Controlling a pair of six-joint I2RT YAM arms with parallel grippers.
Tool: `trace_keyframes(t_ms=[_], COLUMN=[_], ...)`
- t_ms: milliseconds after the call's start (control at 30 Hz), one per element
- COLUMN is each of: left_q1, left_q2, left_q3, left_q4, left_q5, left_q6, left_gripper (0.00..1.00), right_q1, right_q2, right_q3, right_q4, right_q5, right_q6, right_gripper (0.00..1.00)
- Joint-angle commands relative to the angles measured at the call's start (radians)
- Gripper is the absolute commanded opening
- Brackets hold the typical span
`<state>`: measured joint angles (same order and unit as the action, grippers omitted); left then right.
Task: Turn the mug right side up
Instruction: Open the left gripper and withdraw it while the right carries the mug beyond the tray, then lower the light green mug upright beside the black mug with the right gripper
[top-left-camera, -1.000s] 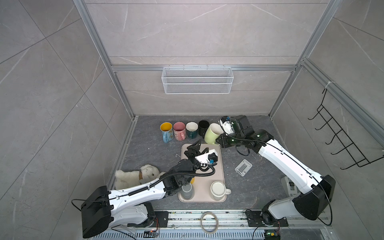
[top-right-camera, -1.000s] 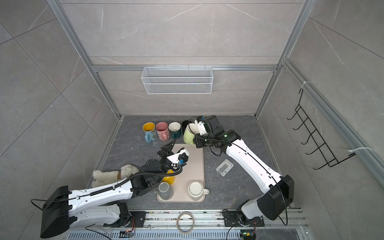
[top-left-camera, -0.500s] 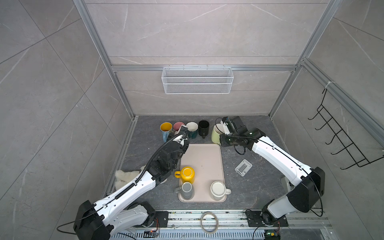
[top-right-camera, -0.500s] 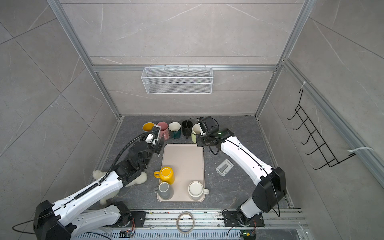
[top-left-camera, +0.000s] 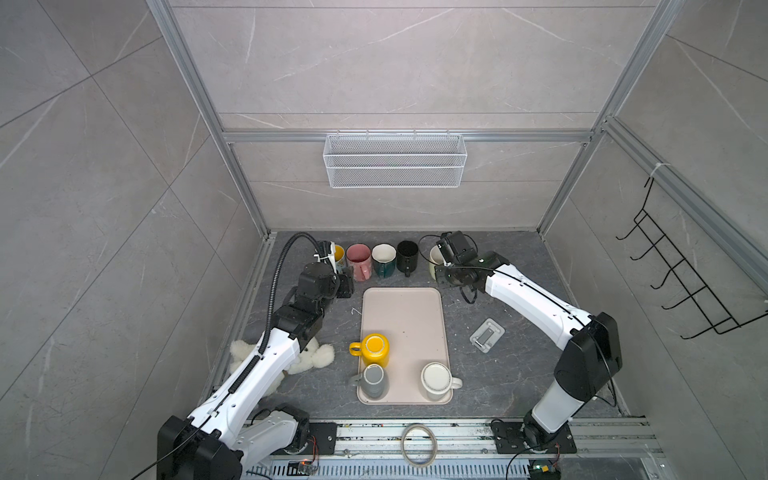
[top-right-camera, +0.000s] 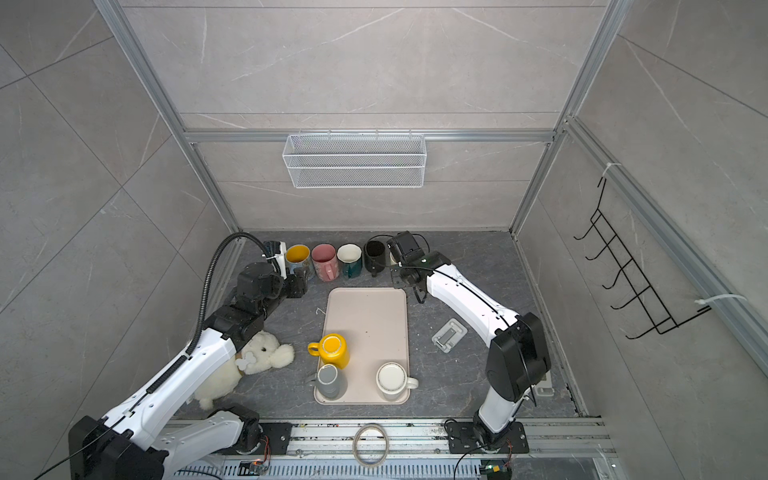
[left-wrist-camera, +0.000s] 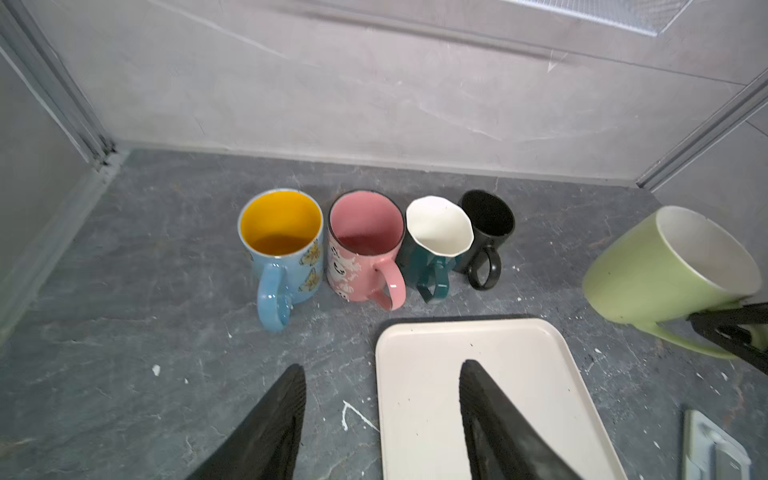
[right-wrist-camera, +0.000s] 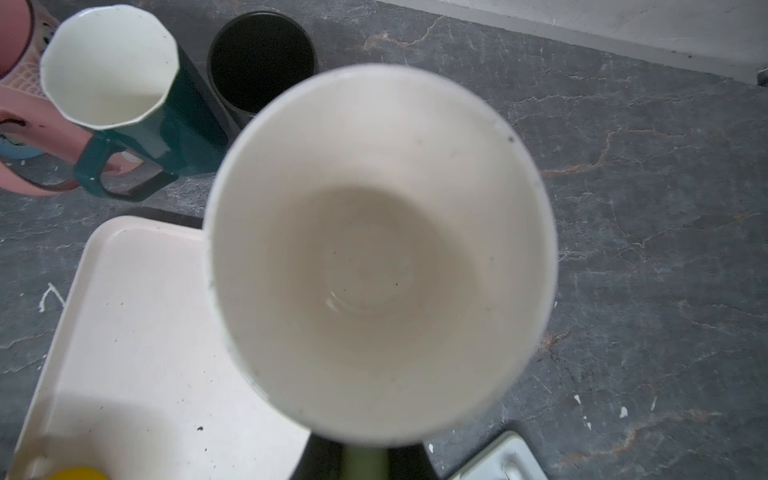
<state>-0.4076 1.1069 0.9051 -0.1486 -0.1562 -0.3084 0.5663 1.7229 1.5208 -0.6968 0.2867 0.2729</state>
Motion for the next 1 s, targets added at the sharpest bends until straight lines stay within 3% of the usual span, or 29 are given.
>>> trace_keyframes(t_ms=[0, 400, 767, 967], left_q1=[0.027, 0.163, 0.194, 0.194], left_q2=[0.01, -0.004, 0.011, 0.005], left_q3=[0.03, -0.037, -0.051, -0.057], left_q4=[-0.011, 0.065, 0.081, 0.08], left_q5=[0.113, 0.316, 0.369, 0.368], left_q6=[-0.088, -0.211, -0.232, -0.227], left_gripper=[0.62, 0.63, 0.66, 0.67], right_q1=[-0.003, -0.018, -0.071, -0.073], right_q2=[0.03, 0.161, 0.263, 0.33], right_q3=[0.057, 0.069, 0.076, 0.129], right_q4=[0.1, 0.229, 0.364, 0.389], right_q5=[0.098, 0.131, 0.031, 0.032], right_q6=[-0.005, 0.029, 0.061, 0.051], right_gripper=[0.0, 0.0, 0.0, 0.0])
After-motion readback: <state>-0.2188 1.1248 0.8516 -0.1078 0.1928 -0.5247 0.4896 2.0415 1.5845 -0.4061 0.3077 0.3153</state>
